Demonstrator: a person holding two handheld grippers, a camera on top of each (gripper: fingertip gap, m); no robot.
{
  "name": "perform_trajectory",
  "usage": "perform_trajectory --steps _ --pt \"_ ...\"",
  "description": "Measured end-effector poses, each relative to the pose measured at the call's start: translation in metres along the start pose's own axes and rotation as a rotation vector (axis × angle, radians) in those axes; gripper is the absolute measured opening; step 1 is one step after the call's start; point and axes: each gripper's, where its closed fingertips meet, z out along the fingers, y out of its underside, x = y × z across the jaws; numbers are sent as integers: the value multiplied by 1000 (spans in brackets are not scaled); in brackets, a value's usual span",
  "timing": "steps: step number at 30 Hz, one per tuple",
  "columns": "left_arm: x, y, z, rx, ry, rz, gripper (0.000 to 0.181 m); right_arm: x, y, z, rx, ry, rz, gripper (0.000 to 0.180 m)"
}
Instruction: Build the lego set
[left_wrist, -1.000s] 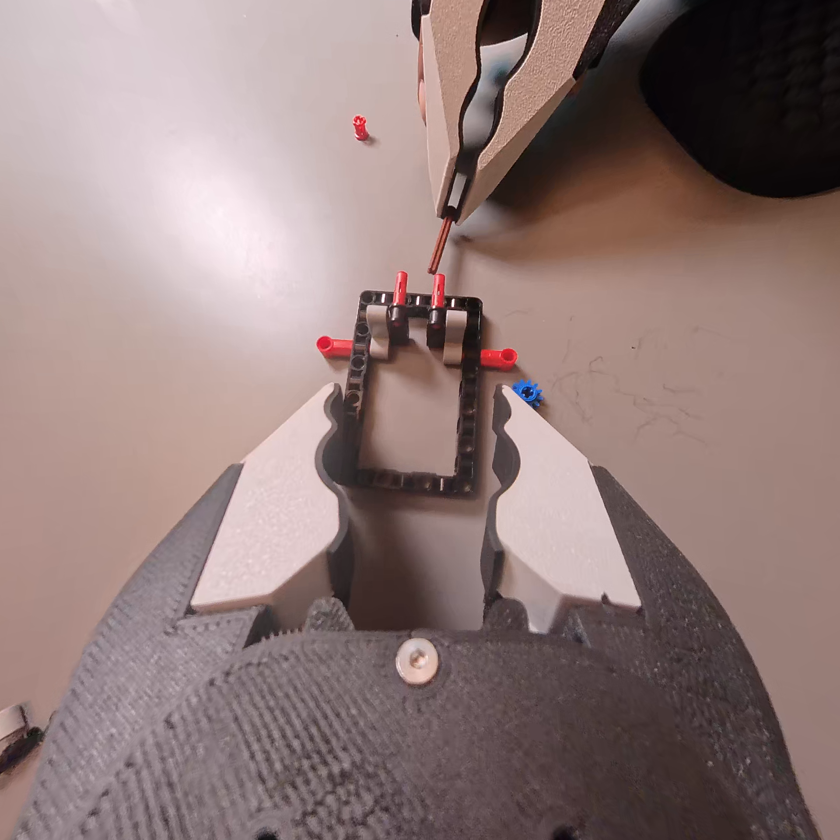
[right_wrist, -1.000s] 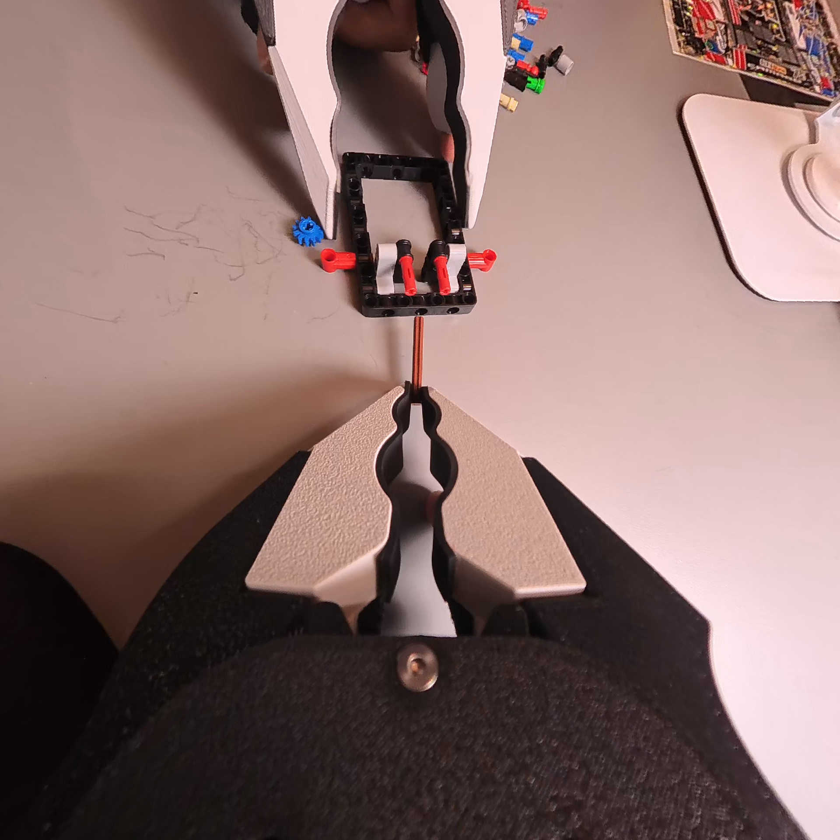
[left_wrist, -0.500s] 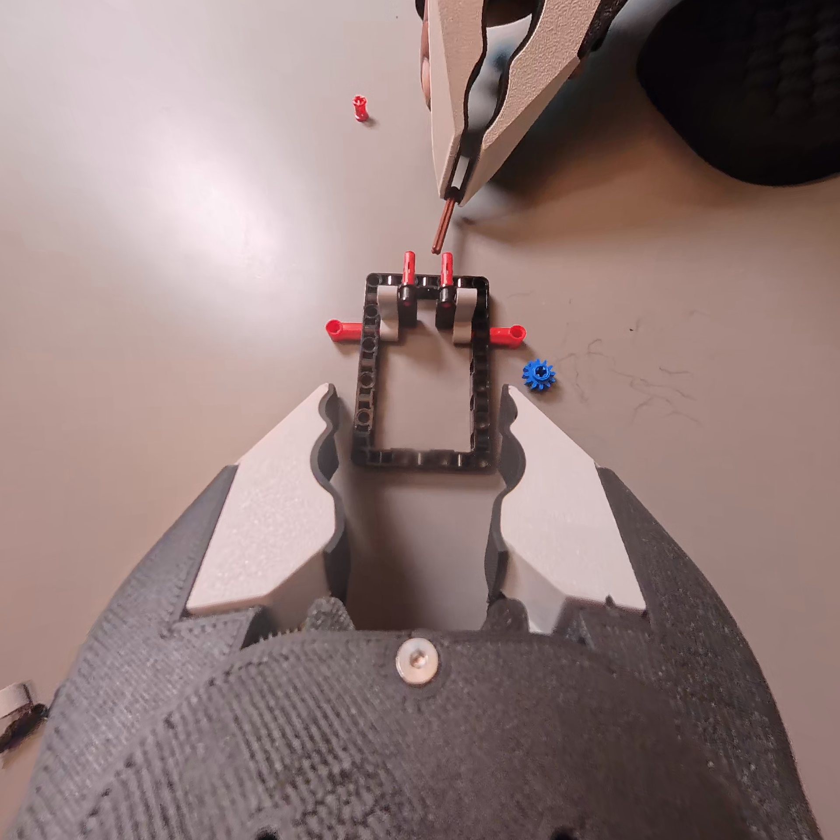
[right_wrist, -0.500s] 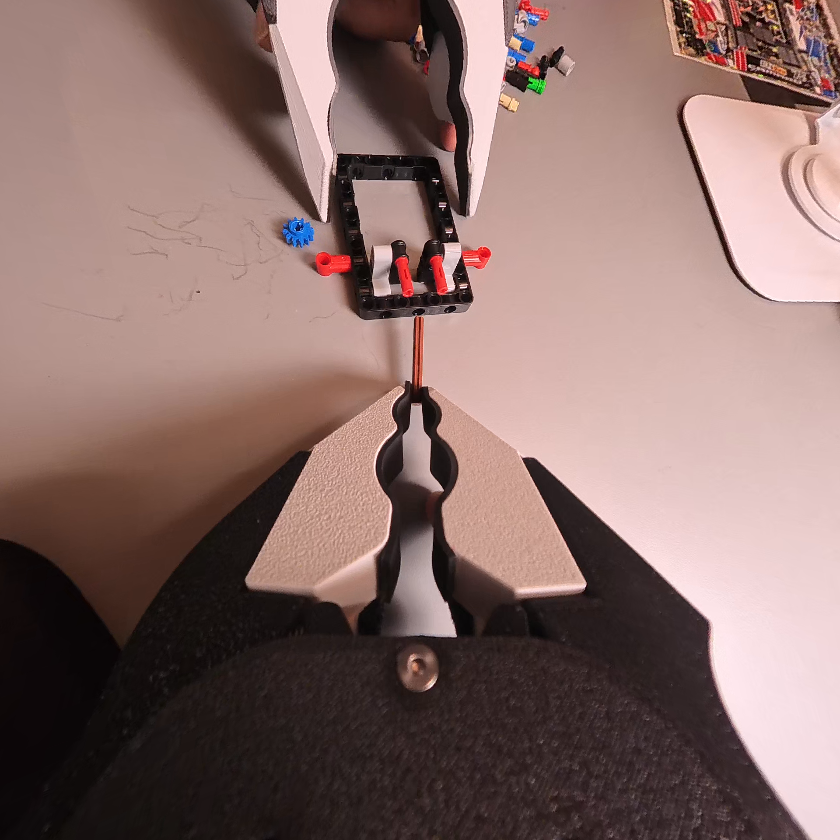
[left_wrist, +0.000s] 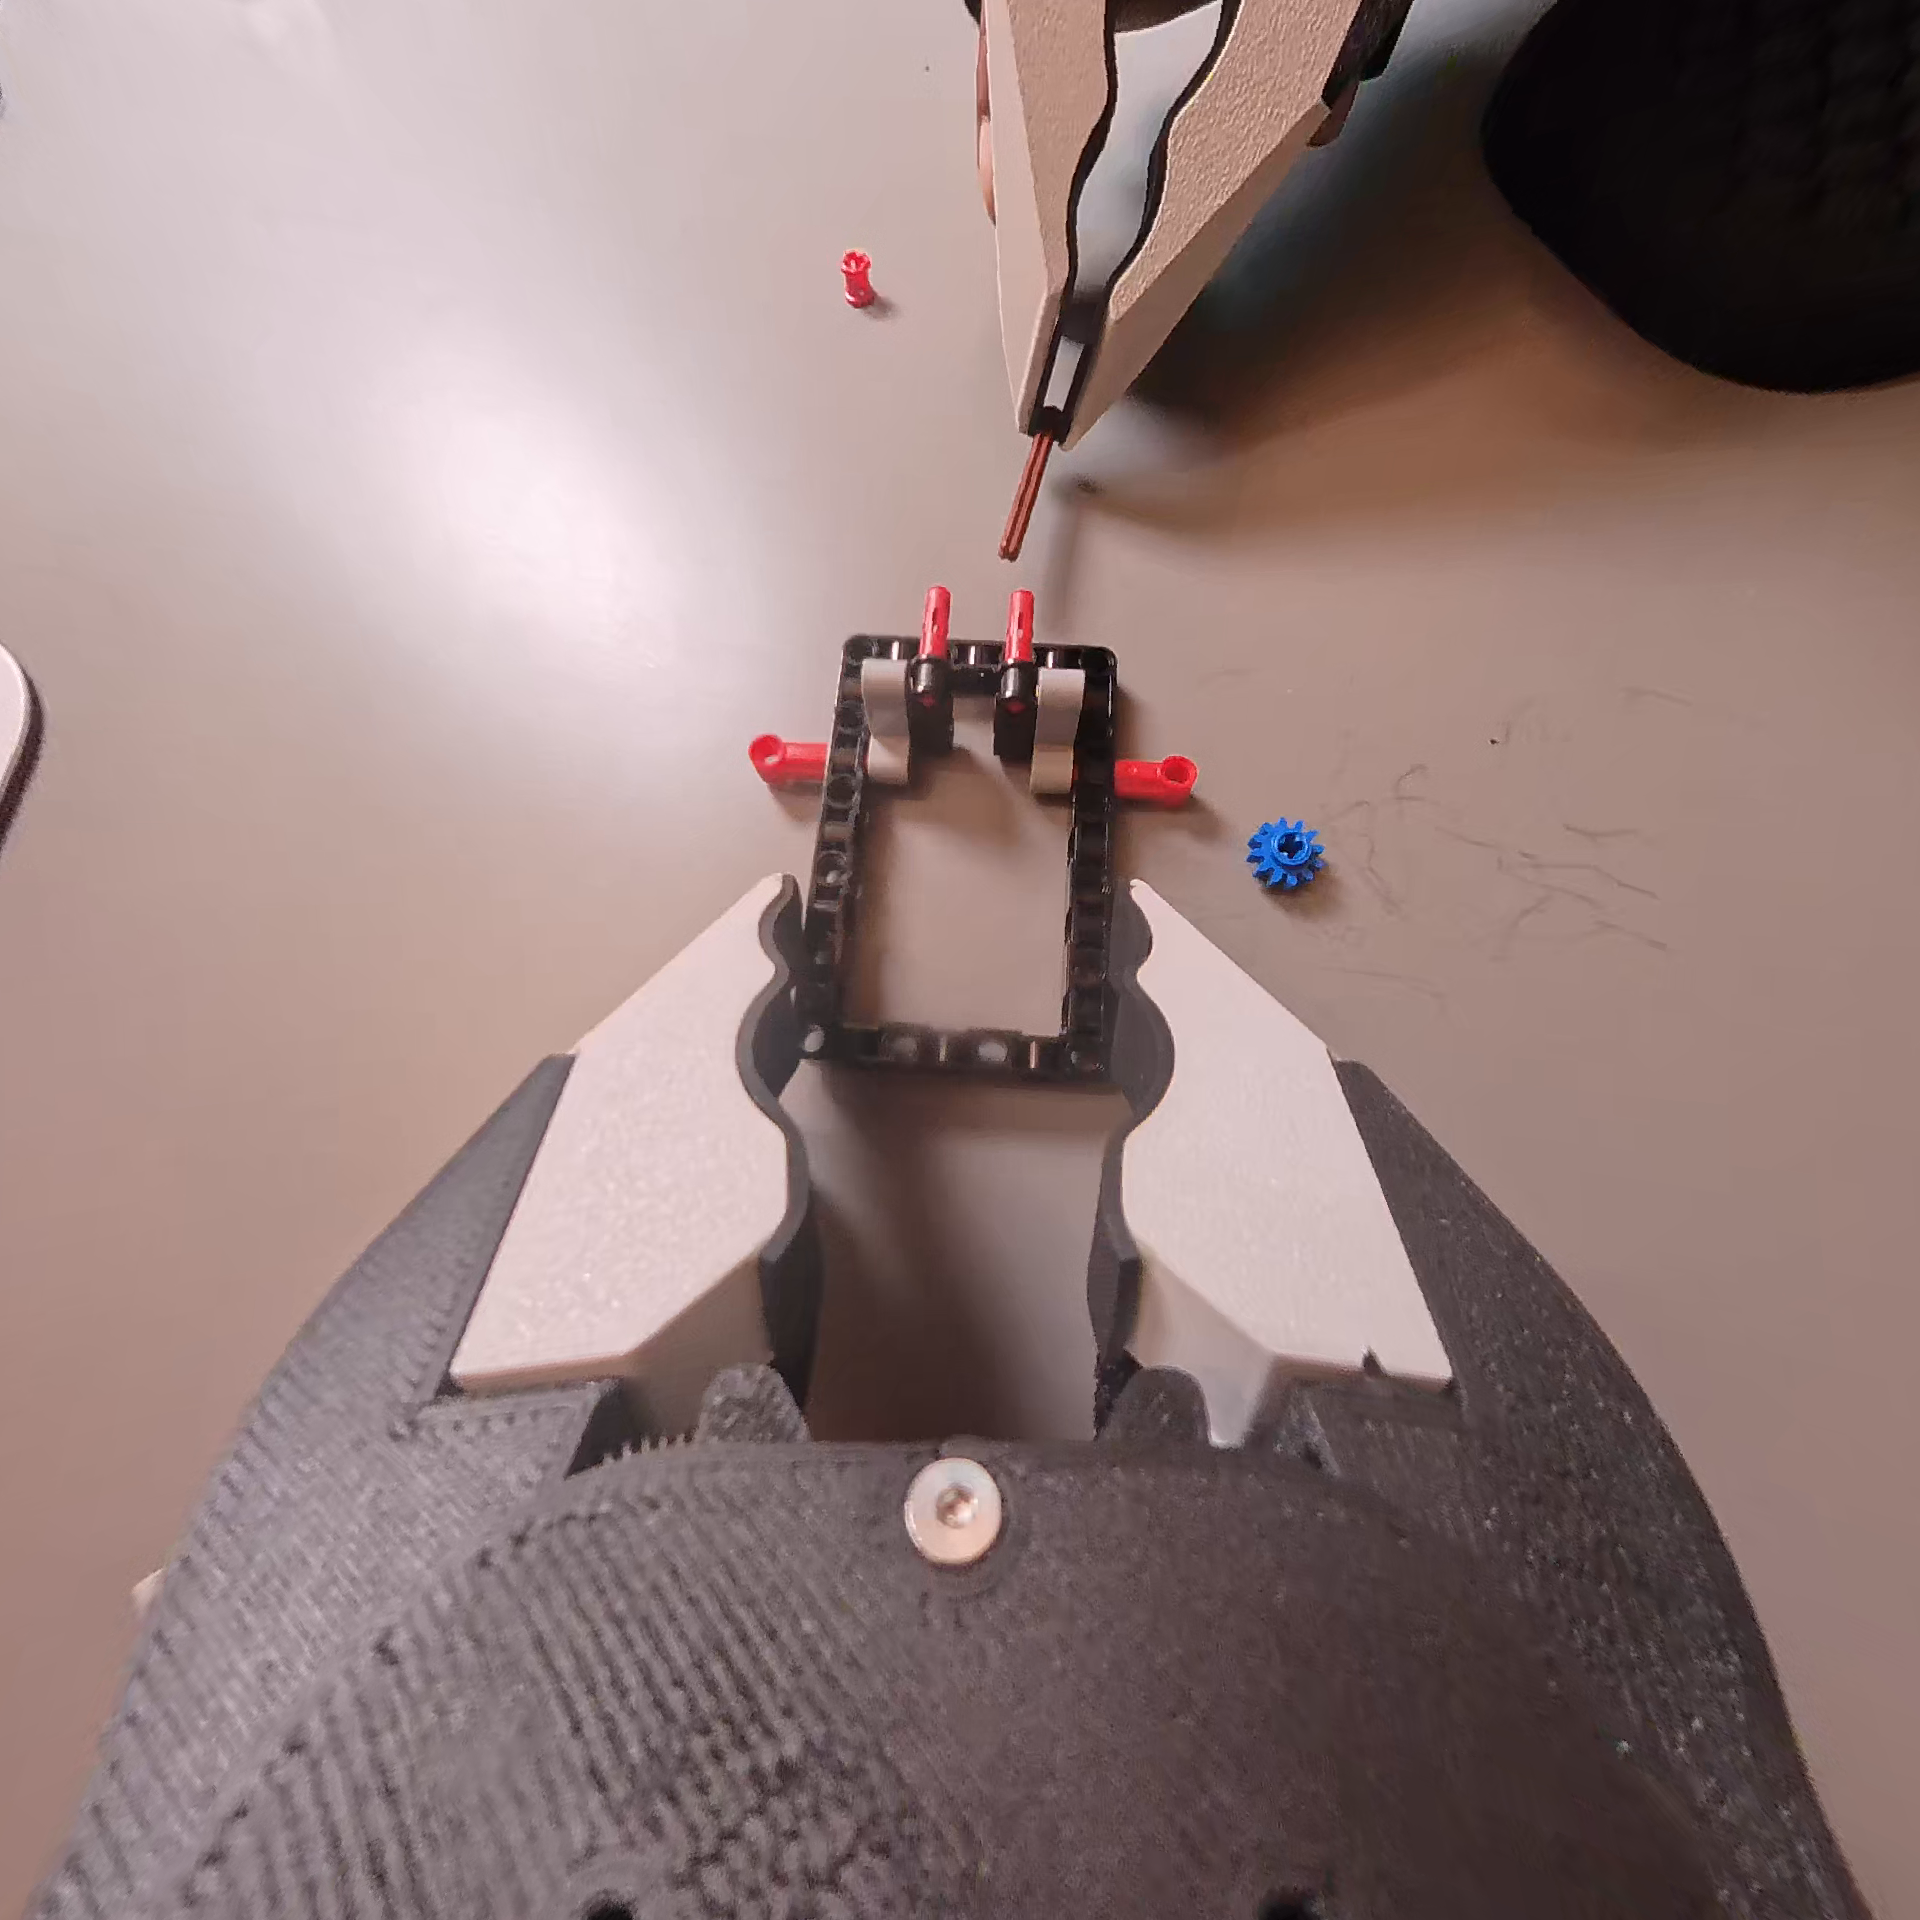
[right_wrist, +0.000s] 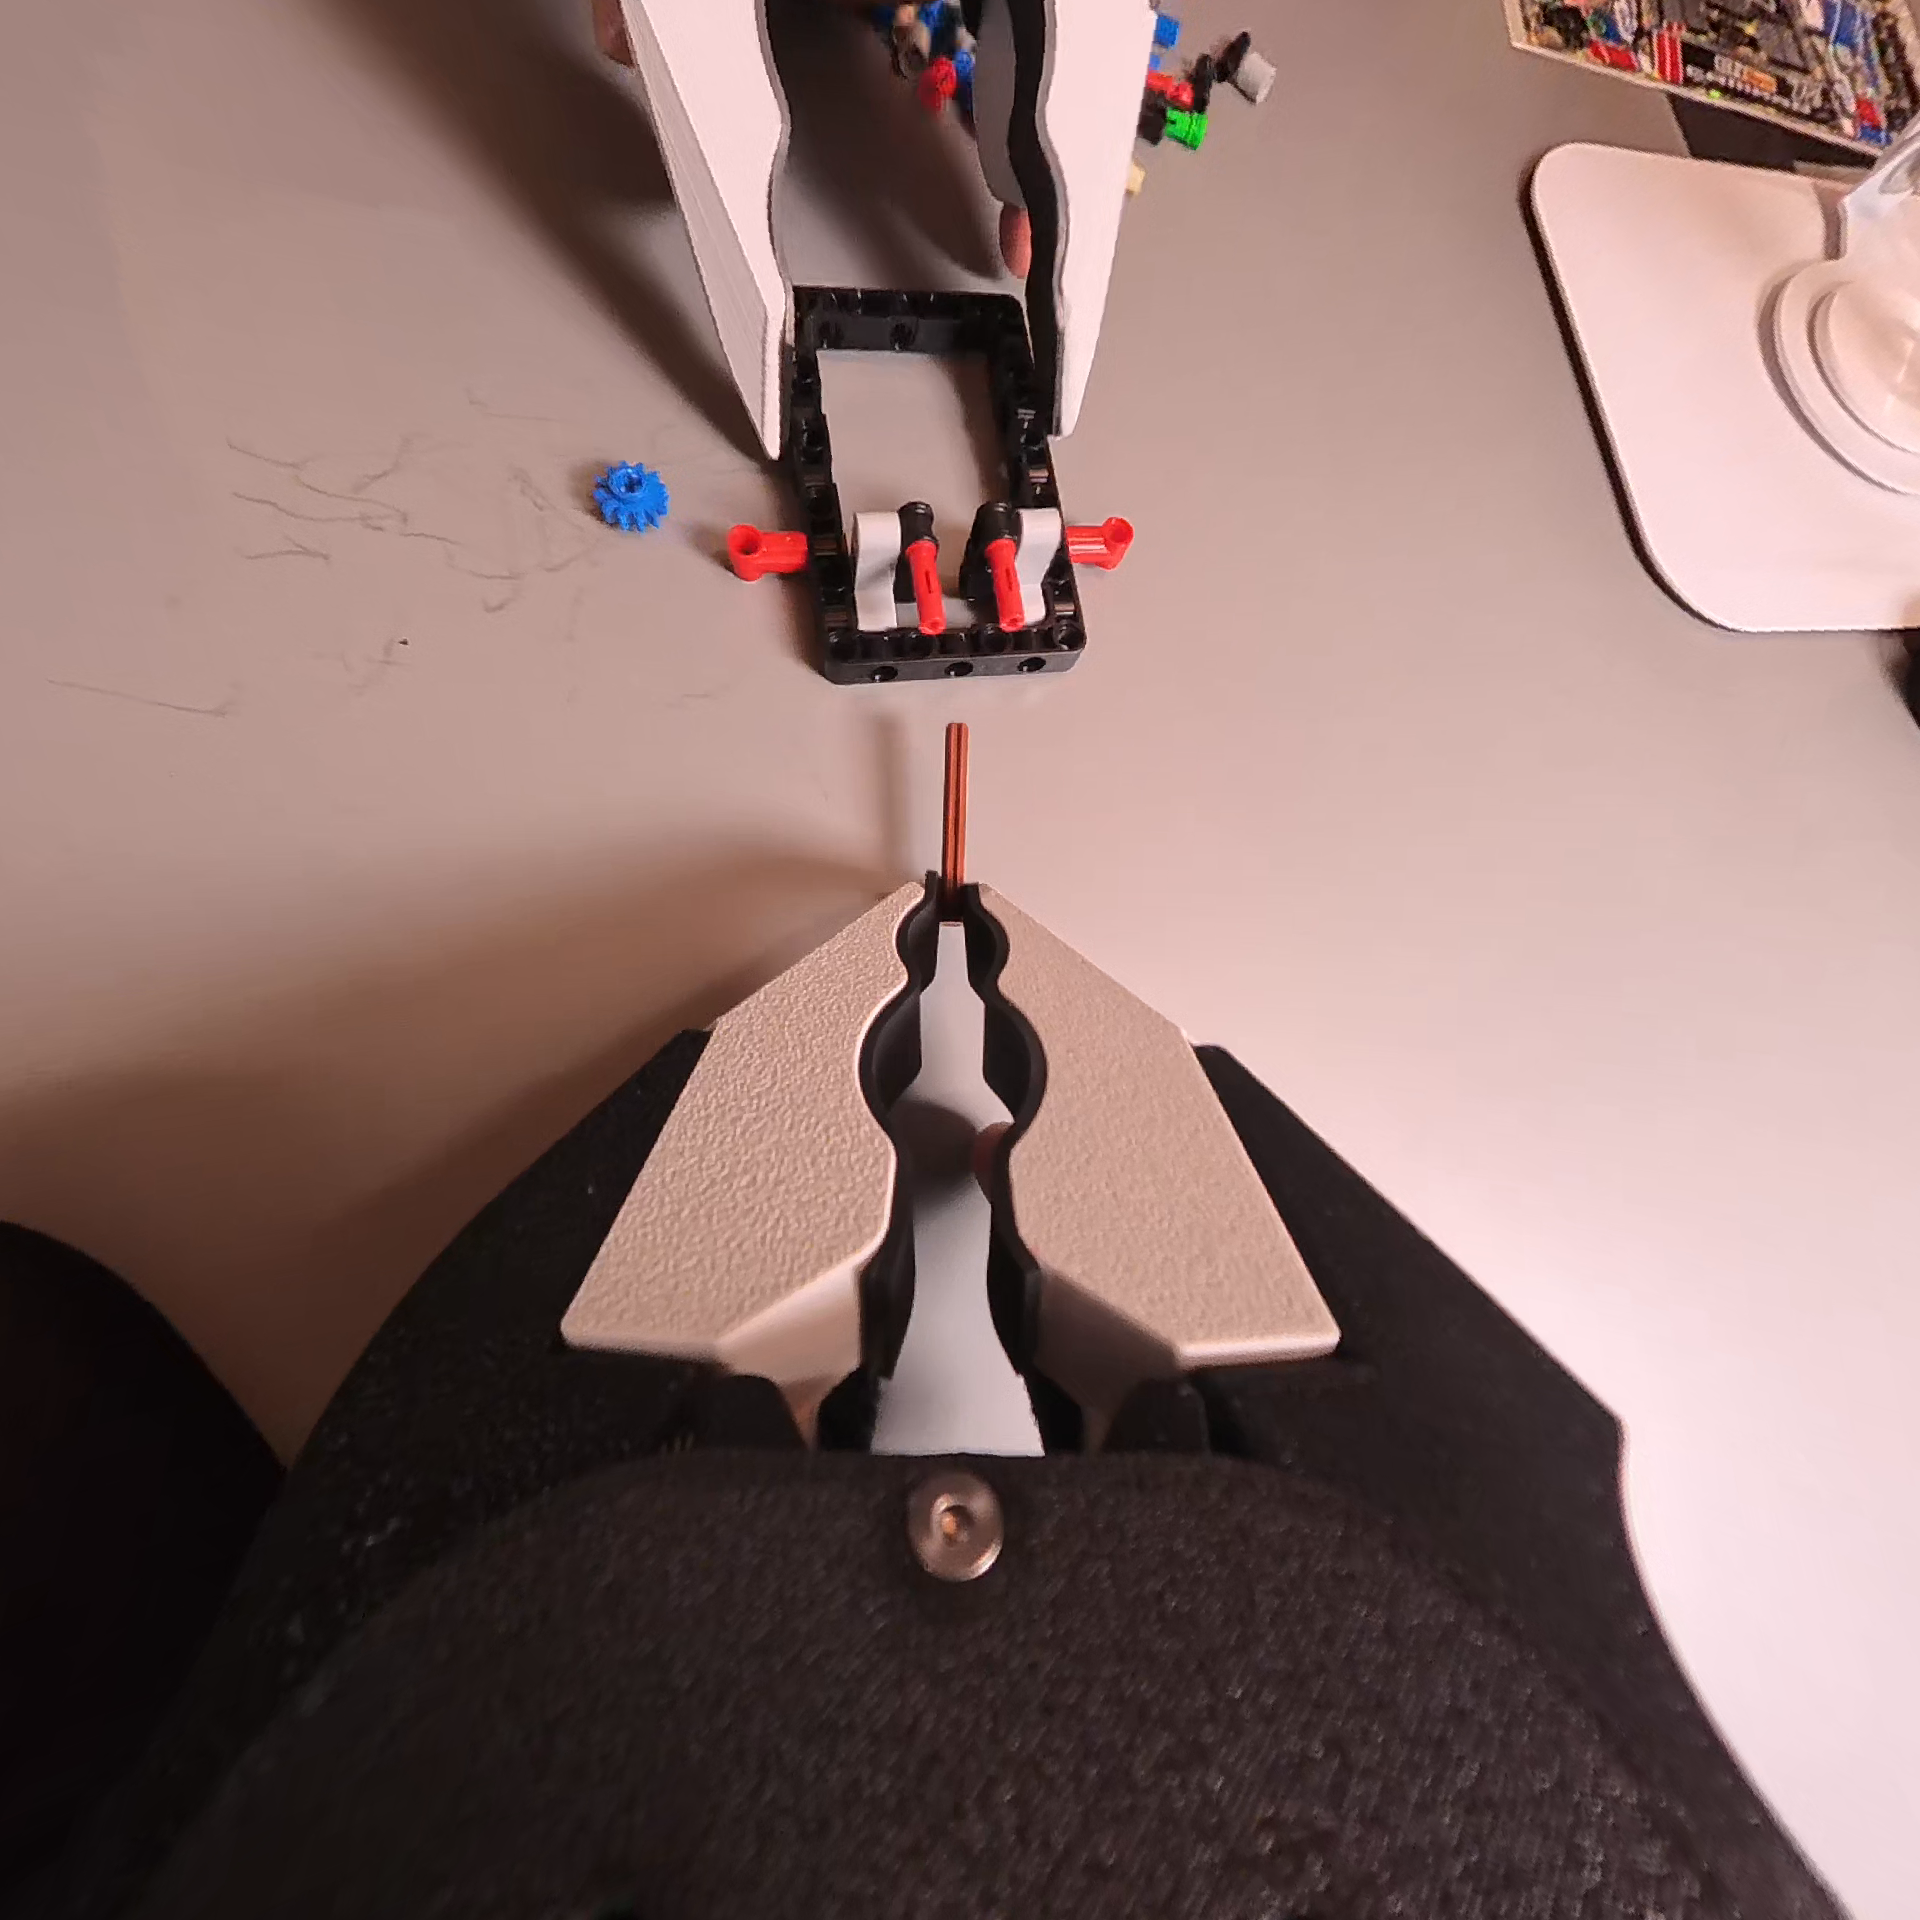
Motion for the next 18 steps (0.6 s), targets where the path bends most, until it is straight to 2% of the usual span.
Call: perform_trajectory --steps 2,8,12,15,18 --pt "-2 -1 -1 3 -5 -3 66 1 2 1 -17 8 5 2" --pt "1 -12 4 4 7 -18 73 4 5 2 -46 20 39 2" --pt "-1 -13 18 -45 10 1 71 4 5 1 -46 12 53 2" --pt "5 -16 23 -55 79 3 59 0 3 0 -42 1 44 2" --pt "6 -17 25 -42 107 20 58 -3 2 0 -48 -9 27 2"
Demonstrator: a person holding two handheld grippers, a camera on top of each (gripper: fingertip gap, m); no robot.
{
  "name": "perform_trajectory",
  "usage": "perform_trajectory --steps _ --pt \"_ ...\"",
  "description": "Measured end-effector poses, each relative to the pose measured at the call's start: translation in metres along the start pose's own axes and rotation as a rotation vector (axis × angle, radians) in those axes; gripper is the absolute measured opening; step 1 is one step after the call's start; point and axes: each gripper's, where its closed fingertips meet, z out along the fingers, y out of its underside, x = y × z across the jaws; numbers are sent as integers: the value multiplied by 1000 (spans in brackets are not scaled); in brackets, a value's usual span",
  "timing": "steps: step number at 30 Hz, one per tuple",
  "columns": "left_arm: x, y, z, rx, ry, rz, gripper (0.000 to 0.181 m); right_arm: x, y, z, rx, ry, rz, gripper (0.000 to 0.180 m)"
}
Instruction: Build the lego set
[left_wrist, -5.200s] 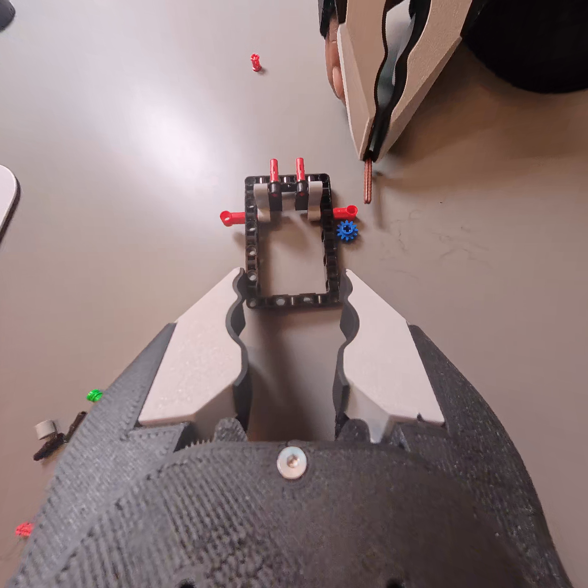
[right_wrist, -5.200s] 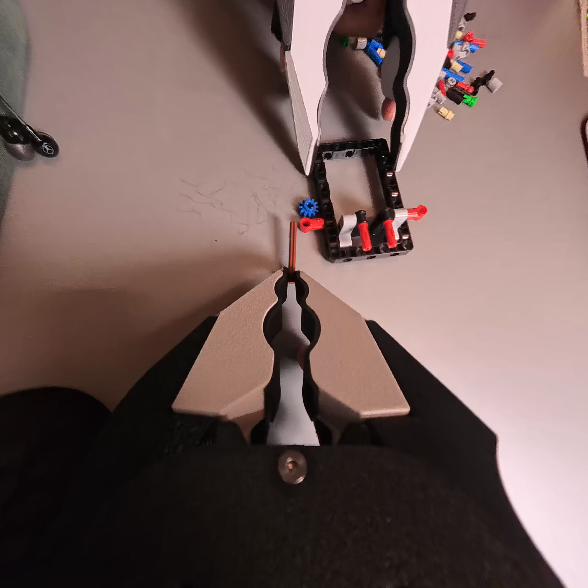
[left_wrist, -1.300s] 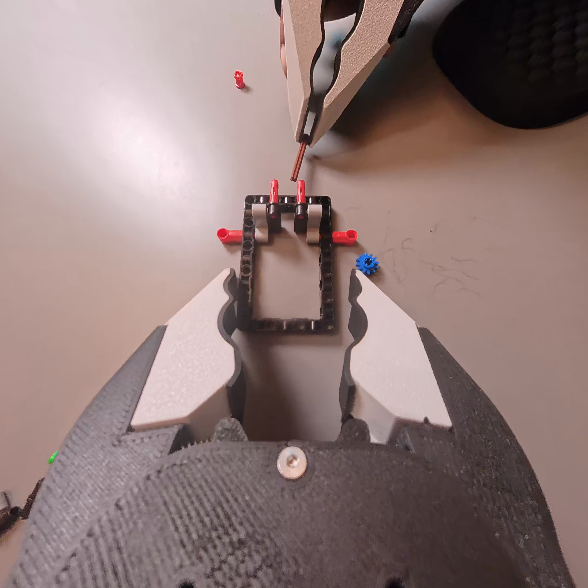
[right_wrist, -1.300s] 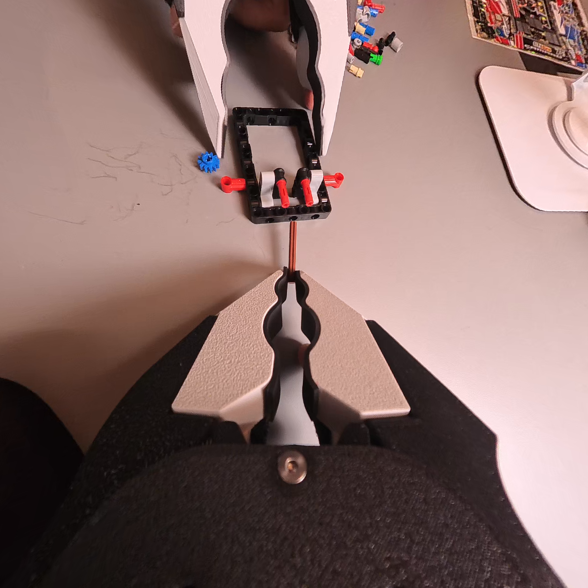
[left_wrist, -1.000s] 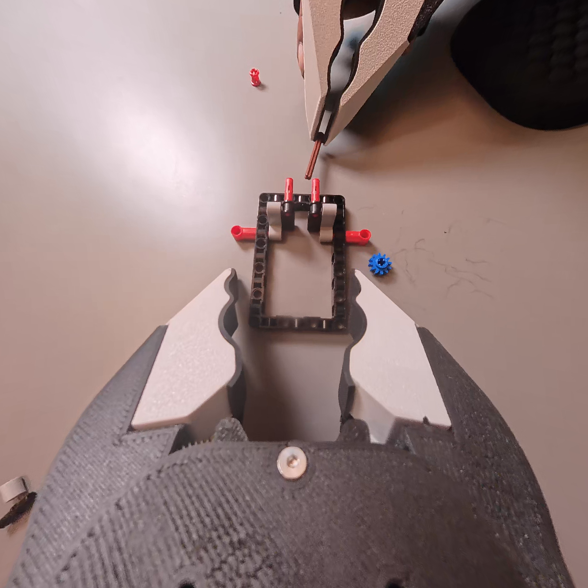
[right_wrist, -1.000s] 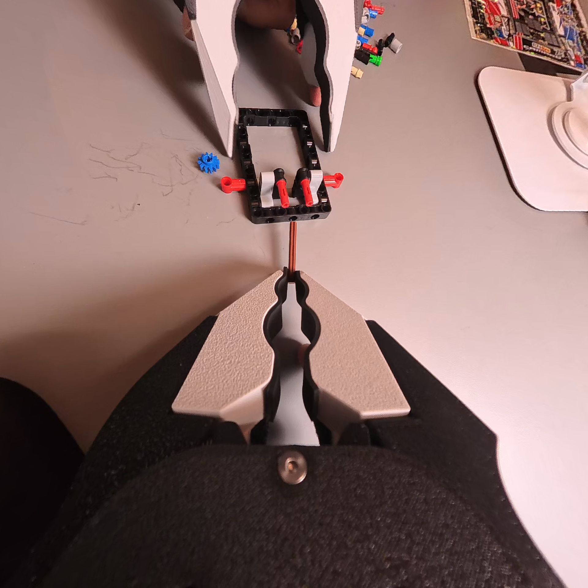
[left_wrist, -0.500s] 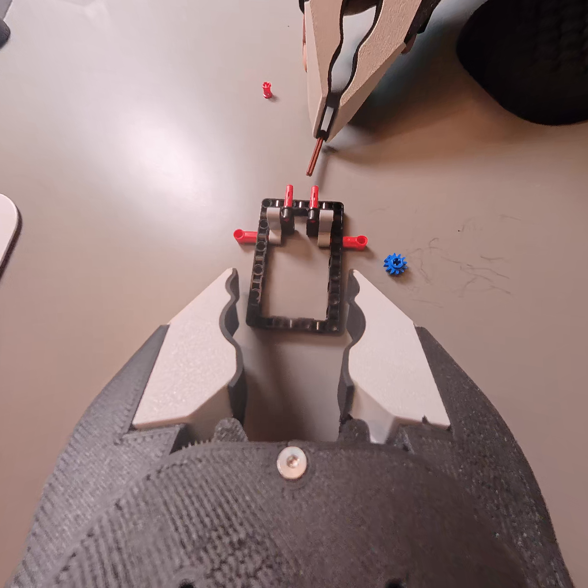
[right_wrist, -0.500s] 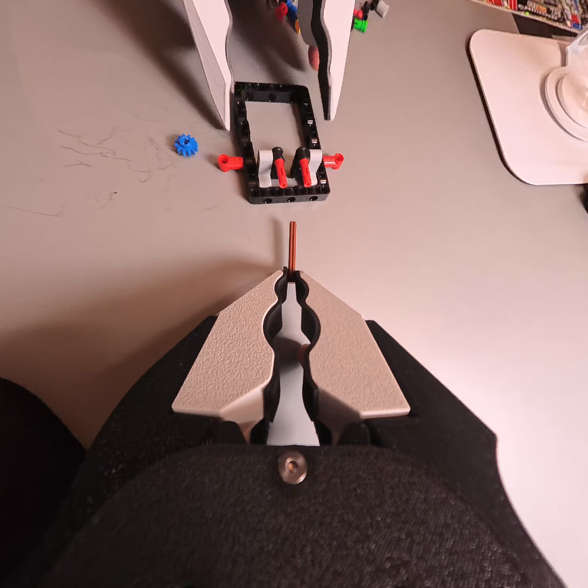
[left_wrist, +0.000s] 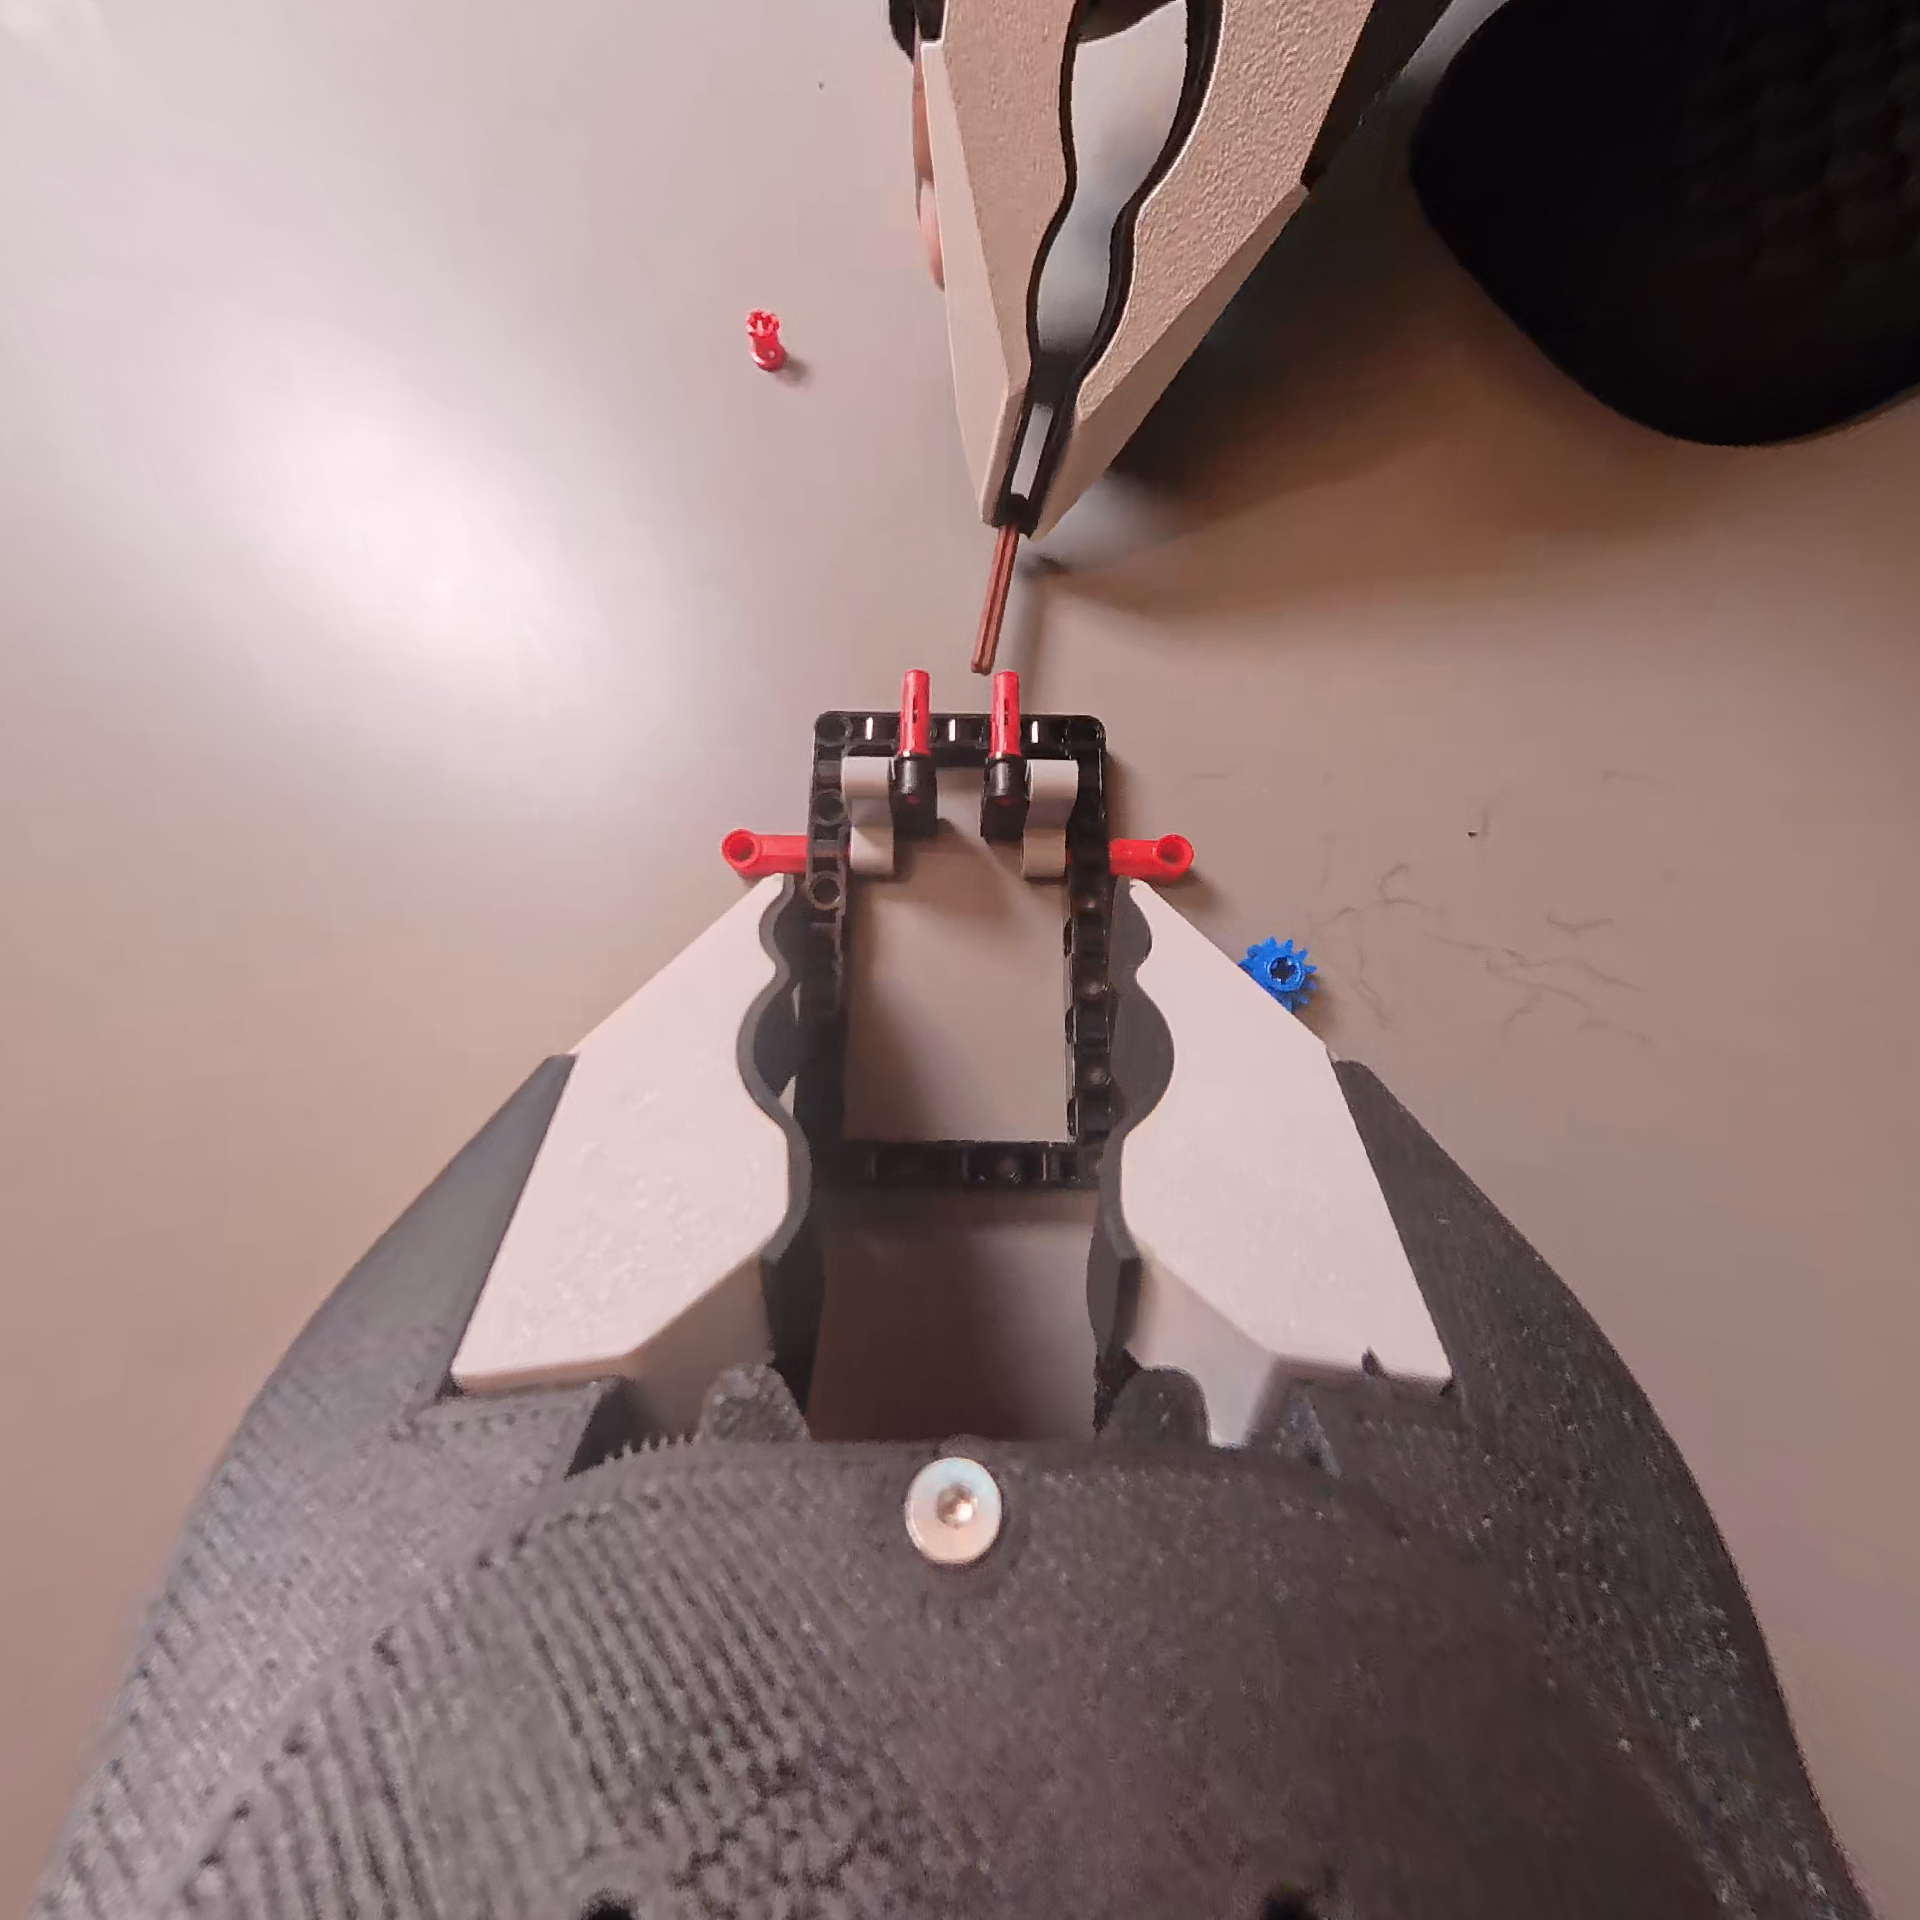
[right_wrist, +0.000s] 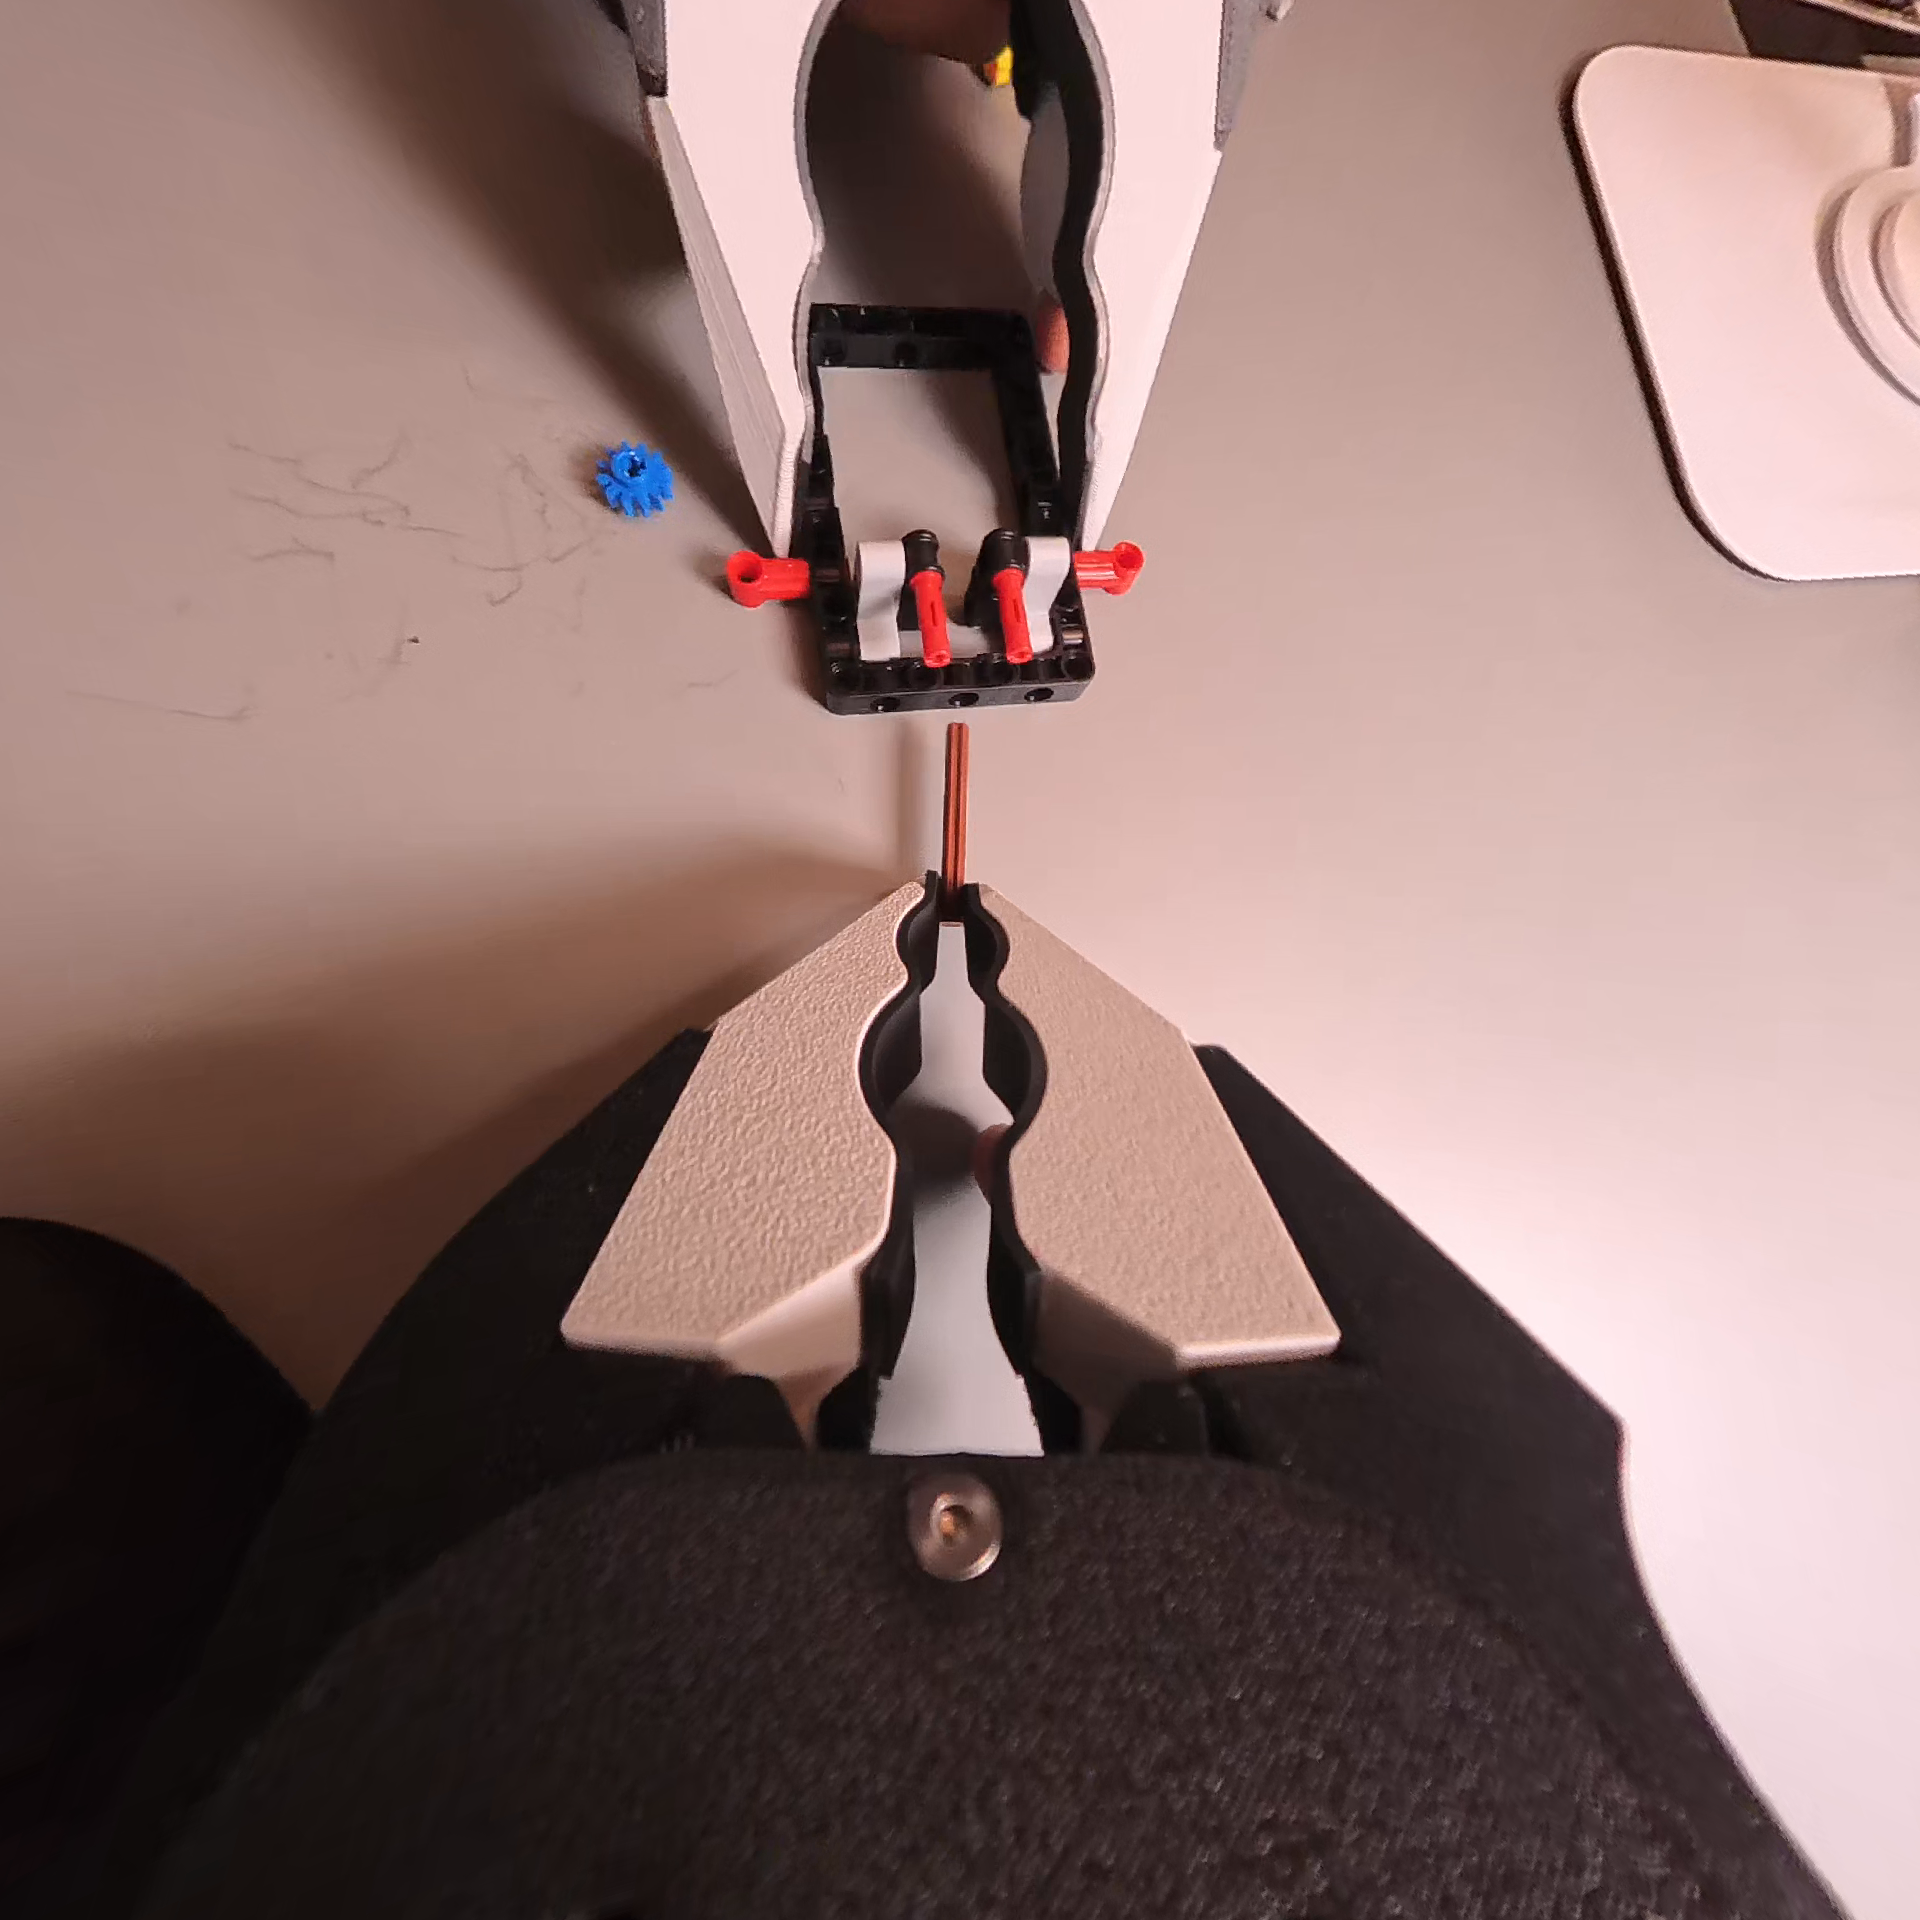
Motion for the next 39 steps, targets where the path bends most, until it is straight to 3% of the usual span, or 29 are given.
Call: perform_trajectory --steps 29,34,39 --pt "23 -17 5 118 12 129 57 -17 -20 12 104 -76 -17 2" --pt "19 -14 4 114 -8 118 57 -15 -21 11 119 -73 -20 16" --pt "15 -16 -2 144 -32 99 57 -6 -17 5 117 -53 -3 12"
